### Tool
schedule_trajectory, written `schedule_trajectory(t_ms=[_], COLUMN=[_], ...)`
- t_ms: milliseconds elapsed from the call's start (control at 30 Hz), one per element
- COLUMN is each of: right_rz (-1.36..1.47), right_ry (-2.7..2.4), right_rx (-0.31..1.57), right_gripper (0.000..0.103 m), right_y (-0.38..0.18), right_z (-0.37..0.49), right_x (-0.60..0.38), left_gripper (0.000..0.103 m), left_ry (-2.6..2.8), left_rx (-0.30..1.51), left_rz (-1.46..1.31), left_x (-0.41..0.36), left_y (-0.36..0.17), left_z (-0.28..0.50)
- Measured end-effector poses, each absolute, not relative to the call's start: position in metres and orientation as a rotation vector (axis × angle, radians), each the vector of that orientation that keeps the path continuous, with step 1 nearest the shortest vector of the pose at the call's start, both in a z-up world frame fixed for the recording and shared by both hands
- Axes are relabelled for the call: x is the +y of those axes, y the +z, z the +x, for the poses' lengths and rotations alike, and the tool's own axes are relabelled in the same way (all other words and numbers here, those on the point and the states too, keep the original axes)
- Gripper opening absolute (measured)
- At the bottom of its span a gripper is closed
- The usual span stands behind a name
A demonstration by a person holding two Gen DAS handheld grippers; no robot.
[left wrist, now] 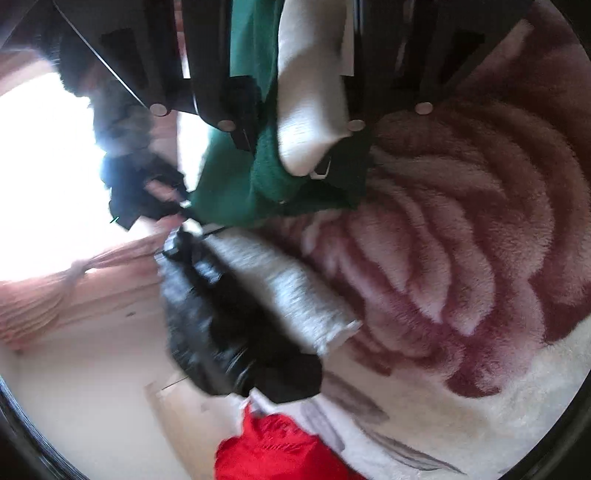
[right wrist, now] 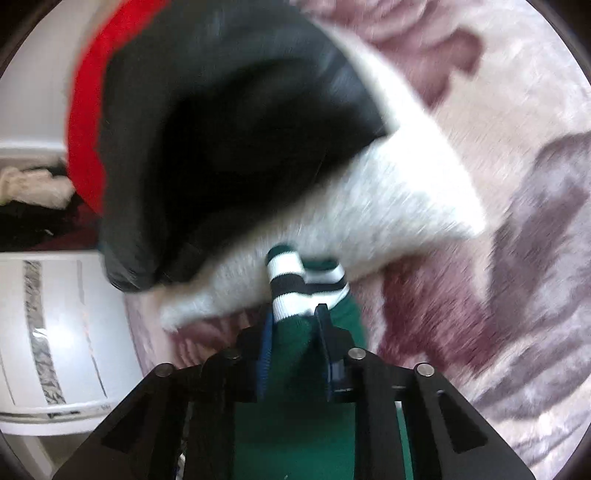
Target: Fold large clothes
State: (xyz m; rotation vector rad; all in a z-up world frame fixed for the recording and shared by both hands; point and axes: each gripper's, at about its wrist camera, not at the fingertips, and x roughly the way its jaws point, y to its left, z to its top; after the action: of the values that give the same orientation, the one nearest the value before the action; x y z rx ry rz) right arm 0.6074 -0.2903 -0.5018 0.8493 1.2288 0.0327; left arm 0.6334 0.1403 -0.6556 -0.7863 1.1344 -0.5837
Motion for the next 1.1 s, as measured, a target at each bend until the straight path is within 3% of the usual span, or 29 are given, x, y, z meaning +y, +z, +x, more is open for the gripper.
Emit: schedule_trajectory(t_ms=[67,167,233,333,367,400,433,533,667,800,867,900,1100], right_rz=[0.903,0.919,0.935,0.951,0.931,0.913,0.892,0.846,0.708,0.568,0.58,0.574,0.389], right_ry=[0.001,-0.031,-0.031,-0.023,0.0,0.023,0.048,0.139,0.274,0.281,0.239,0.221,0.123], right_rx=[1.188,1.285,1.287,1.303,1.285,1.271,1.26,1.281,1.541,1.702,1.7,1.696,1.781], right_gripper=[0.018,0.015,0.022,0.033,0.036,0.038,0.044,0.045,0.045,0.045,0.045,0.045,0.049], right_y=[-0.512,-0.543,-0.544,-0.524,-0.511,-0.501,-0.49,-0.473,-0.497,-0.537,-0.553,-0.558,-0.578], right_z=[0.594,0.593,0.595,0.593,0.587,0.582,0.574,0.543,0.496,0.45,0.439,0.44,0.453], right_x=[-0.311,-0.315,-0.317,-0.321,-0.32,-0.319,-0.315,-0.298,-0.244,-0.209,-0.207,-0.205,-0.169], left_gripper=[0.02,0.02,0.02,0.03,0.037,0.051,0.053,0.053,0.053,0.053,0.059,0.068,0.071], left_ry=[-0.542,-0.486,-0.486,-0.496,-0.485,-0.471,-0.449,-0.42,-0.473,-0.43,-0.411,-0.413,-0.475], left_rx=[1.167,1.248,1.268,1.313,1.326,1.332,1.322,1.255,1.204,1.39,1.482,1.486,1.488], left_rz=[-0.76,-0.815,-0.848,-0.816,-0.79,-0.767,-0.731,-0.692,-0.585,-0.453,-0.553,-0.639,-0.658], left_x=[0.136,0.136,0.14,0.146,0.148,0.15,0.155,0.163,0.144,0.109,0.112,0.118,0.12], left_y=[-0.671,-0.716,-0.725,-0.707,-0.697,-0.688,-0.672,-0.632,-0.595,-0.652,-0.708,-0.724,-0.733], left_z=[0.645,0.663,0.67,0.67,0.668,0.667,0.66,0.634,0.587,0.574,0.572,0.571,0.58])
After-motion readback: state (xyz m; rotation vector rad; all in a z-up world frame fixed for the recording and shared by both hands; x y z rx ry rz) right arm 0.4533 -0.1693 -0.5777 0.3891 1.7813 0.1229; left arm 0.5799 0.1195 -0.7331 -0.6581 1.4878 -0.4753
